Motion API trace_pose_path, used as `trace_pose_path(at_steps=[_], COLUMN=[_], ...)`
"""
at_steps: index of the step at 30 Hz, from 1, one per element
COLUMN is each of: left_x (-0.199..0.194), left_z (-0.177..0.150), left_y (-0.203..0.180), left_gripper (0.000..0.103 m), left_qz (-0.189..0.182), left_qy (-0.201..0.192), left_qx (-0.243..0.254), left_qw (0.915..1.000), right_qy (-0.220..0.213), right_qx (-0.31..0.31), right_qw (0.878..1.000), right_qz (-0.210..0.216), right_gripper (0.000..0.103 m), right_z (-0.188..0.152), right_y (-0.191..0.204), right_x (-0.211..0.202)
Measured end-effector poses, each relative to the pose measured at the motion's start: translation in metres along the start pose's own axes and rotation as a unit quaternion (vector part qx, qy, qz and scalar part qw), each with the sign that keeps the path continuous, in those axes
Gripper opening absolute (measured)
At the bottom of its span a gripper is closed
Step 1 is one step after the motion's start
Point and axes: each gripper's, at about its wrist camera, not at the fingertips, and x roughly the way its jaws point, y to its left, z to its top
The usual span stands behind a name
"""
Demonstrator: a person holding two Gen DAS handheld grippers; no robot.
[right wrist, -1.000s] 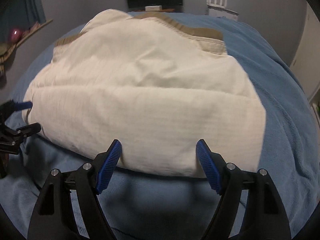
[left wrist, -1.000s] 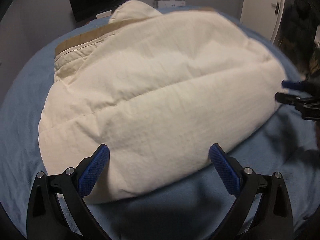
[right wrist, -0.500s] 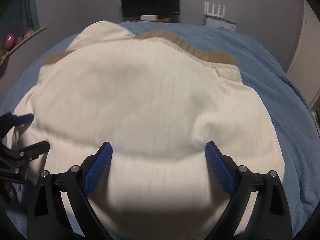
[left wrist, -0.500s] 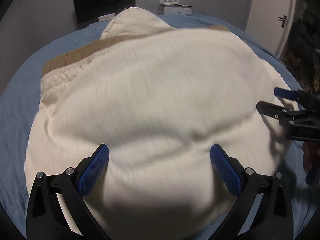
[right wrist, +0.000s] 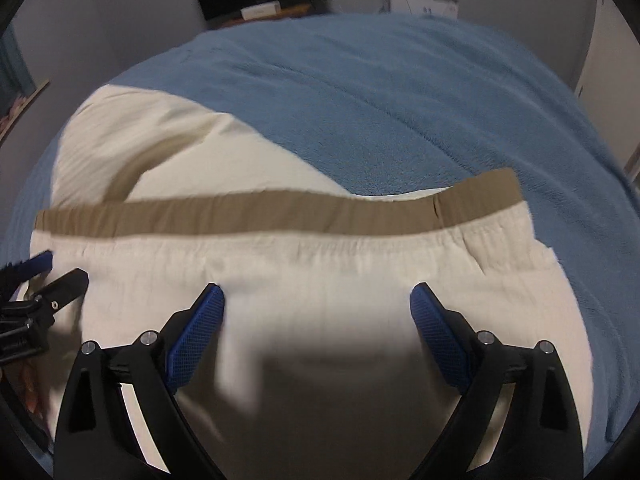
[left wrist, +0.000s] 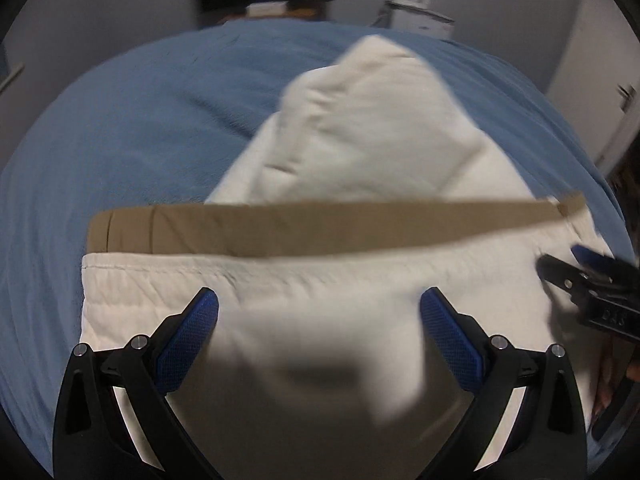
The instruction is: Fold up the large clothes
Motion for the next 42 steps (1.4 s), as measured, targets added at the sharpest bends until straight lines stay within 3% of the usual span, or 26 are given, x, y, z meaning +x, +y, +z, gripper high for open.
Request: trace_pose_path(at_steps=[6,24,28,35,39,42], left_x=[0.028,0.084,0.088,0.069,0.033,0.001], left_z=[0.008,0.042,0.042,0.034,0.020,-0.003], left_y=[-0.001,-0.020,-0.030,-0.042,-0.038,-0.038], left_gripper=[0.098,0.098,0.098,0.098,0.097,0.097], left_qz=[0.004,0.017,0.020,0.033,0.017,0.018], left_qy=[0.046,0.114,0.100,0.051,0.013,-0.003], left_qx=[0.005,0.018,0.016,0.028,0.018,0.035], left_qw=[0.9989,0.9932,0.9946,0.9977,0.9996,0.9992], right_qy=[0.055,0.092,0.087,0.090,0.057,0.015], right_qx=[0.016,0.006,0.008,0.012,0.016,-0.008], right_qw=[0.998,0.996,0.996,0.996,0.998,0.999], right_qz=[0.013,-0.002,-0.003,-0.011,0.035,0.028], right_gripper=[0.095,0.097,0.097,0.097,0.097,0.097], right_z=[0.010,0.008,0.023,0.009,0.003,-0.019], right_y=[-0.008,-0.006,0.000,-0.004,-0.017,-0.026], right_x=[0.028,0.053,0.060,0.047,0.011,-0.026])
